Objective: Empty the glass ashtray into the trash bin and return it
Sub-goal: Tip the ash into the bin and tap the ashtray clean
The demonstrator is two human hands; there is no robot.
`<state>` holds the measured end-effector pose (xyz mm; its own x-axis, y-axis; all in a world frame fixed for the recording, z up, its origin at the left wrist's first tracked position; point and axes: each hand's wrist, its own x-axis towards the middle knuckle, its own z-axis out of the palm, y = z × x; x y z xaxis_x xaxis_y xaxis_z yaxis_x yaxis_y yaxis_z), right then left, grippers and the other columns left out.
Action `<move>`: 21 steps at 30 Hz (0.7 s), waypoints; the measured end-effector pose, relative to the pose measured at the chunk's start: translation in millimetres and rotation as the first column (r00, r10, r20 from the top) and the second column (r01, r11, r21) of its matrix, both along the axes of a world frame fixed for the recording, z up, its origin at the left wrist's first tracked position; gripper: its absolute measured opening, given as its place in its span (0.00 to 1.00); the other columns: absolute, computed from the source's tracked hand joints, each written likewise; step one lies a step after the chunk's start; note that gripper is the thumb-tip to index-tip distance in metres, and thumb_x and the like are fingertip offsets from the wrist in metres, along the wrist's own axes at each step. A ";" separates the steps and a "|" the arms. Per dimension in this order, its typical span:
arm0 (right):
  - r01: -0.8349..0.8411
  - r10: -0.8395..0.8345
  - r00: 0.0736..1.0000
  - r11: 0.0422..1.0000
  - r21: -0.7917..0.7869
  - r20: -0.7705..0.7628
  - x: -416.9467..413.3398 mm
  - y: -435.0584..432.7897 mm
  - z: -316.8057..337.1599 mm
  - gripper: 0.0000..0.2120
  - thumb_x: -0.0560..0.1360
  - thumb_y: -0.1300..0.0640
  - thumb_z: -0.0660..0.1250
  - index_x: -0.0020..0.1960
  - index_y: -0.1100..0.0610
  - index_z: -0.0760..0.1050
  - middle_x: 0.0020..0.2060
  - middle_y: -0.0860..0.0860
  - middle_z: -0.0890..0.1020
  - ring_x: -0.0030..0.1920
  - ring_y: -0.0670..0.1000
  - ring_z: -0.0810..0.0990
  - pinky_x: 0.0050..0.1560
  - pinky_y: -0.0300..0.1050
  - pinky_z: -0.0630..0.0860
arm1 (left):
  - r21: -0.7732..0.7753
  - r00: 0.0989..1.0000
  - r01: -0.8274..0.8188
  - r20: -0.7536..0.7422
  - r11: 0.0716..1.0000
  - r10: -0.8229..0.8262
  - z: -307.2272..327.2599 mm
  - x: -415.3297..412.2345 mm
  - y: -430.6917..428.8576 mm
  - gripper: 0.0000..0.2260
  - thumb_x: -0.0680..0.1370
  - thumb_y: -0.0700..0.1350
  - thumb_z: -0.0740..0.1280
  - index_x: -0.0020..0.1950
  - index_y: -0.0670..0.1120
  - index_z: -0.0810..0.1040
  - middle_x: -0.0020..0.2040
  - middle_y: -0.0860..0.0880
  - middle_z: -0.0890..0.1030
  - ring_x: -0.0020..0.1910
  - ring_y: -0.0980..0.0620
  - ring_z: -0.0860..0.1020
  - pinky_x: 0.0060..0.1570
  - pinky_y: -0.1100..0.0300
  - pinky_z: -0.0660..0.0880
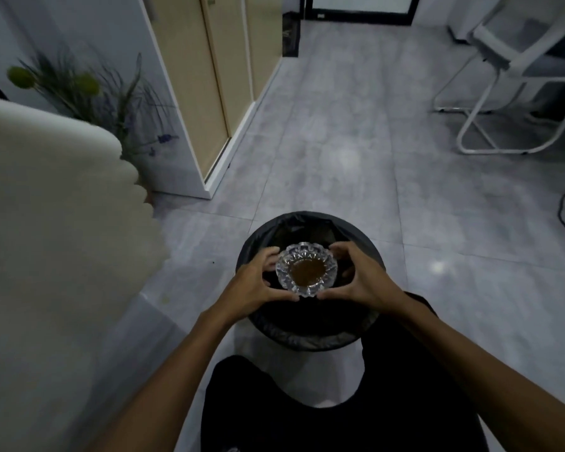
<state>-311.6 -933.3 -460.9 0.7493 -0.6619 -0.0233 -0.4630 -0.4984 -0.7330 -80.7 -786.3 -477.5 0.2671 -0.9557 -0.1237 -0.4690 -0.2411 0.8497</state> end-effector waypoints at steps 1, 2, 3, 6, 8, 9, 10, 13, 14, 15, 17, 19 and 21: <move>0.004 -0.004 1.000 1.000 0.019 -0.001 0.2 0.8 -1.6 0.43 0.60 0.40 0.86 0.70 0.47 0.71 0.62 0.39 0.78 0.59 0.39 0.79 0.53 0.24 0.73 | 0.000 1.000 0.000 -0.005 1.000 0.000 -1.4 0.7 0.3 0.46 0.65 0.52 0.86 0.78 0.50 0.68 0.72 0.57 0.78 0.68 0.62 0.78 0.61 0.58 0.81; 0.006 -0.006 1.000 0.999 0.037 -0.003 0.2 1.1 -3.3 0.41 0.61 0.40 0.85 0.68 0.46 0.72 0.61 0.39 0.79 0.59 0.38 0.79 0.53 0.25 0.74 | 0.000 1.000 -0.001 -0.008 1.000 0.001 -1.8 0.6 1.3 0.43 0.65 0.53 0.86 0.76 0.50 0.70 0.70 0.58 0.79 0.66 0.64 0.78 0.61 0.59 0.80; 0.008 -0.008 1.000 0.999 0.051 -0.003 -0.1 1.3 -4.4 0.38 0.63 0.40 0.85 0.67 0.46 0.73 0.60 0.38 0.79 0.58 0.37 0.79 0.53 0.27 0.76 | -0.002 1.000 -0.010 -0.017 1.000 0.010 -2.6 0.2 2.5 0.42 0.66 0.54 0.85 0.75 0.51 0.71 0.68 0.60 0.79 0.64 0.67 0.78 0.61 0.60 0.80; 0.029 -0.029 1.000 0.996 0.082 -0.006 1.1 3.7 -6.4 0.31 0.68 0.40 0.81 0.67 0.48 0.75 0.59 0.39 0.80 0.56 0.38 0.81 0.52 0.30 0.78 | 0.001 0.997 -0.045 -0.069 0.999 0.045 2.0 -0.8 6.6 0.40 0.66 0.61 0.81 0.74 0.50 0.73 0.64 0.62 0.80 0.59 0.71 0.79 0.58 0.67 0.79; 0.055 -0.055 0.998 0.995 0.086 -0.007 5.8 4.7 -9.7 0.24 0.74 0.41 0.76 0.65 0.49 0.76 0.56 0.40 0.81 0.53 0.38 0.81 0.48 0.27 0.75 | 0.041 0.997 -0.060 -0.049 0.997 0.062 6.0 1.1 4.8 0.36 0.69 0.64 0.78 0.71 0.49 0.75 0.60 0.60 0.82 0.55 0.69 0.80 0.57 0.64 0.81; 0.069 -0.069 0.998 0.993 0.101 -0.001 9.5 5.6 -9.8 0.21 0.76 0.41 0.73 0.64 0.50 0.77 0.54 0.41 0.81 0.52 0.38 0.80 0.46 0.27 0.75 | 0.056 0.997 -0.071 -0.002 0.996 0.071 7.2 2.0 2.2 0.33 0.71 0.65 0.76 0.68 0.48 0.77 0.56 0.59 0.83 0.52 0.67 0.81 0.56 0.61 0.82; 0.080 -0.082 0.997 0.989 0.124 0.006 13.8 6.8 -9.6 0.19 0.77 0.40 0.70 0.62 0.50 0.77 0.52 0.41 0.82 0.49 0.39 0.81 0.45 0.29 0.74 | 0.058 0.994 -0.092 0.057 0.994 0.089 8.7 2.1 -0.8 0.30 0.72 0.68 0.73 0.64 0.48 0.78 0.52 0.57 0.84 0.49 0.63 0.83 0.53 0.57 0.84; 0.130 -0.137 0.990 0.975 0.183 0.030 28.9 10.0 -8.2 0.16 0.79 0.36 0.62 0.50 0.49 0.75 0.42 0.47 0.83 0.38 0.46 0.83 0.37 0.32 0.74 | 0.044 0.970 -0.153 0.197 0.987 0.142 12.9 -0.1 -10.5 0.38 0.68 0.81 0.59 0.53 0.47 0.77 0.40 0.50 0.86 0.35 0.56 0.85 0.45 0.49 0.84; 0.152 -0.162 0.986 0.971 0.182 0.039 33.6 10.1 -7.4 0.17 0.81 0.36 0.60 0.46 0.49 0.74 0.39 0.48 0.82 0.36 0.48 0.82 0.34 0.33 0.74 | 0.039 0.960 -0.169 0.231 0.985 0.156 13.3 -1.5 -14.0 0.39 0.69 0.82 0.57 0.51 0.47 0.76 0.38 0.48 0.86 0.32 0.55 0.85 0.44 0.49 0.85; 0.175 -0.186 0.981 0.969 0.175 0.049 38.1 9.4 -7.5 0.19 0.81 0.35 0.59 0.44 0.49 0.73 0.37 0.49 0.82 0.34 0.49 0.82 0.34 0.36 0.76 | 0.039 0.953 -0.187 0.250 0.982 0.171 14.6 -2.8 -17.8 0.37 0.71 0.80 0.56 0.50 0.46 0.77 0.36 0.47 0.86 0.29 0.54 0.85 0.43 0.49 0.85; 0.215 -0.227 0.972 0.965 0.153 0.064 45.4 5.9 -9.0 0.24 0.81 0.33 0.58 0.41 0.52 0.74 0.34 0.50 0.81 0.33 0.50 0.81 0.38 0.47 0.78 | 0.032 0.945 -0.224 0.252 0.974 0.209 18.4 -3.4 -26.1 0.31 0.77 0.74 0.59 0.48 0.45 0.78 0.31 0.46 0.85 0.26 0.51 0.84 0.41 0.50 0.85; 0.237 -0.247 0.967 0.962 0.135 0.056 49.7 2.0 -10.3 0.29 0.81 0.32 0.57 0.39 0.55 0.75 0.31 0.51 0.82 0.30 0.48 0.80 0.38 0.50 0.79 | 0.049 0.939 -0.248 0.259 0.968 0.227 21.5 -1.2 -33.3 0.31 0.80 0.71 0.59 0.45 0.43 0.80 0.28 0.45 0.84 0.24 0.49 0.83 0.40 0.53 0.85; 0.248 -0.253 0.967 0.962 0.113 0.028 52.2 -0.2 -10.6 0.33 0.82 0.31 0.57 0.36 0.58 0.76 0.29 0.52 0.82 0.27 0.45 0.79 0.38 0.48 0.79 | 0.109 0.934 -0.264 0.277 0.958 0.225 21.8 1.4 -38.1 0.35 0.81 0.72 0.57 0.39 0.41 0.80 0.27 0.45 0.84 0.22 0.50 0.82 0.40 0.55 0.84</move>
<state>-259.5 -933.5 -471.4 0.5618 -0.8237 -0.0774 -0.5309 -0.2871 -0.7973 -79.3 -824.4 -455.6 0.5313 -0.8341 -0.1485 -0.5791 -0.4855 0.6550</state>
